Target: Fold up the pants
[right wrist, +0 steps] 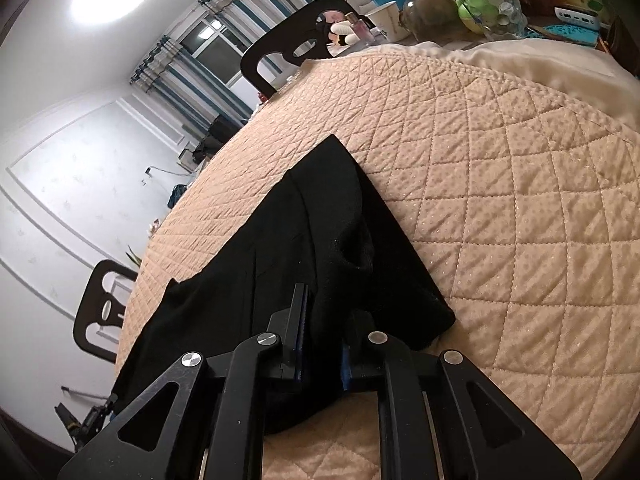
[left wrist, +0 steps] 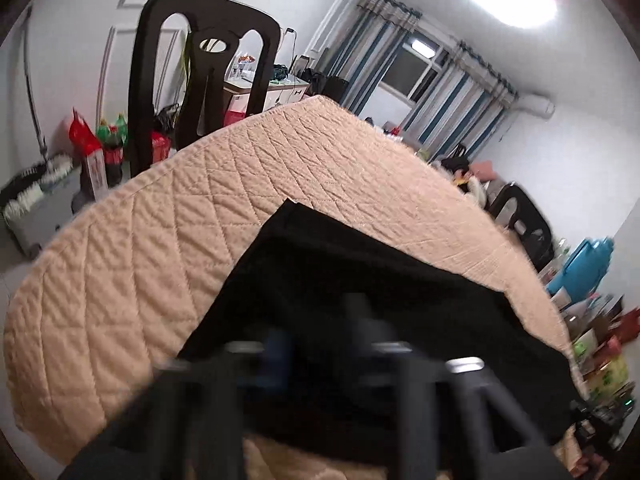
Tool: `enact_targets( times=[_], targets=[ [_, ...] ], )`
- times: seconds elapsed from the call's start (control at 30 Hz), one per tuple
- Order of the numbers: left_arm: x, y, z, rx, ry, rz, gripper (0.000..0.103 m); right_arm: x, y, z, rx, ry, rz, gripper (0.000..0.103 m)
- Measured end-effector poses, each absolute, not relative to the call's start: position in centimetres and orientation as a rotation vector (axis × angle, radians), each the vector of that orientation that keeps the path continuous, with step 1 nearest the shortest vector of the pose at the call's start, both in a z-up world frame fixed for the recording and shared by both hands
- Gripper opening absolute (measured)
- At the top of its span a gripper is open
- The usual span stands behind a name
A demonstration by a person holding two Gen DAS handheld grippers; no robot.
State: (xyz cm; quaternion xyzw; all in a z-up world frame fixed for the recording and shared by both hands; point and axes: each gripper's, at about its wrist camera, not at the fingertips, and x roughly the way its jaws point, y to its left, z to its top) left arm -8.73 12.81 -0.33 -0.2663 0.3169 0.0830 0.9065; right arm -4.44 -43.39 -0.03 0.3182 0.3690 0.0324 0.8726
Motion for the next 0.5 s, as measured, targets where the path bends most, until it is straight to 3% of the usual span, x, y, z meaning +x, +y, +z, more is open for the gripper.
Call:
enact_targets(
  times=[0.23,0.43,0.5],
  targets=[
    [-11.1,13.2,3.5,-0.569,0.587,0.138,0.004,-5.0,-42.9,3.3,0.636,0.696,0.118,0.009],
    [-11.4,13.4,-0.7,-0.575,0.779,0.171,0.008,-5.4,-44.3,0.4,0.638,0.812,0.054,0.010],
    [-11.7,13.6,-0.2,-0.563,0.760,0.193,0.009,-5.4,-44.6,-0.3,0.678,0.811,0.068,0.010]
  ],
)
